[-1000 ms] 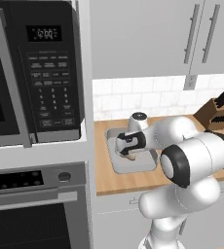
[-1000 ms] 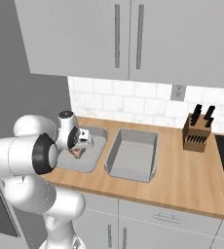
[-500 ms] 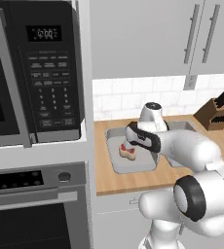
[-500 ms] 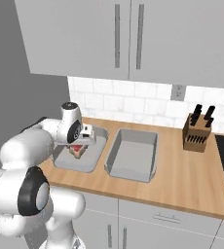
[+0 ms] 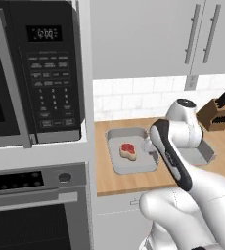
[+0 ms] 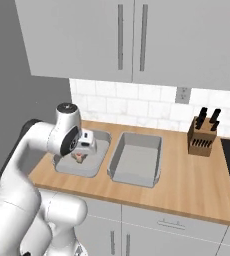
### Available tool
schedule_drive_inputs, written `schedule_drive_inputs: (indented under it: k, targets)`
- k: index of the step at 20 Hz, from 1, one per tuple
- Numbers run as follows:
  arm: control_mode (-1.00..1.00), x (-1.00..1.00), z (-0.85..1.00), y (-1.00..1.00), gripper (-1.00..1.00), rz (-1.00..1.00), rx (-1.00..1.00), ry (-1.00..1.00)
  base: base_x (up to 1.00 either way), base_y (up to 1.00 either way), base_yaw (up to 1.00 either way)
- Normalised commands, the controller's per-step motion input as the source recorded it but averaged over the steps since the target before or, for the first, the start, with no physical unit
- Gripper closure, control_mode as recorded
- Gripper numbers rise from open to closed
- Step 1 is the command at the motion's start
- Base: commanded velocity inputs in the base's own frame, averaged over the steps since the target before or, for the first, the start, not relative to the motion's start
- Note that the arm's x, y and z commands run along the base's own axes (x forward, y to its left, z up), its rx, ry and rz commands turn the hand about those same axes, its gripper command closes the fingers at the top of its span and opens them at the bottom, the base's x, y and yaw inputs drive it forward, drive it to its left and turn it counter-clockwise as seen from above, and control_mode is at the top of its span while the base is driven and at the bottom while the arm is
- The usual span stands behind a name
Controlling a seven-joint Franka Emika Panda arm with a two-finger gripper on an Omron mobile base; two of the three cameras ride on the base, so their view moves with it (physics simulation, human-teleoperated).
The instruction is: Place one potato and one steak in each tupperware on the nearby counter, to pack two identical lunches.
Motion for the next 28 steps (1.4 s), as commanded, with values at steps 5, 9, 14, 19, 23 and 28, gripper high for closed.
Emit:
schedule_drive_inputs:
  k: [5, 9, 14, 19, 23, 28]
  targets:
    - [-1.00, -1.00, 0.86, -0.04, -1.00, 0.00, 0.01, 0.00, 0.00, 0.00, 0.00]
    - [-1.00, -0.91, 0.67, 0.00, -1.00, 0.00, 0.00, 0.00, 0.00, 0.00, 0.00]
    - [-1.00, -0.23, 0.11, 0.00, -1.00, 0.00, 0.00, -0.01, 0.00, 0.00, 0.00]
    - [-1.00, 0.00, 0.00, 0.00, -1.00, 0.00, 0.00, 0.00, 0.00, 0.00, 0.00]
    - [1.00, -0.06, 0.00, 0.00, -1.00, 0.00, 0.00, 0.00, -0.67, -0.19, -0.01]
    - [1.00, 0.00, 0.00, 0.00, -1.00, 0.00, 0.00, 0.00, -1.00, -0.17, 0.24]
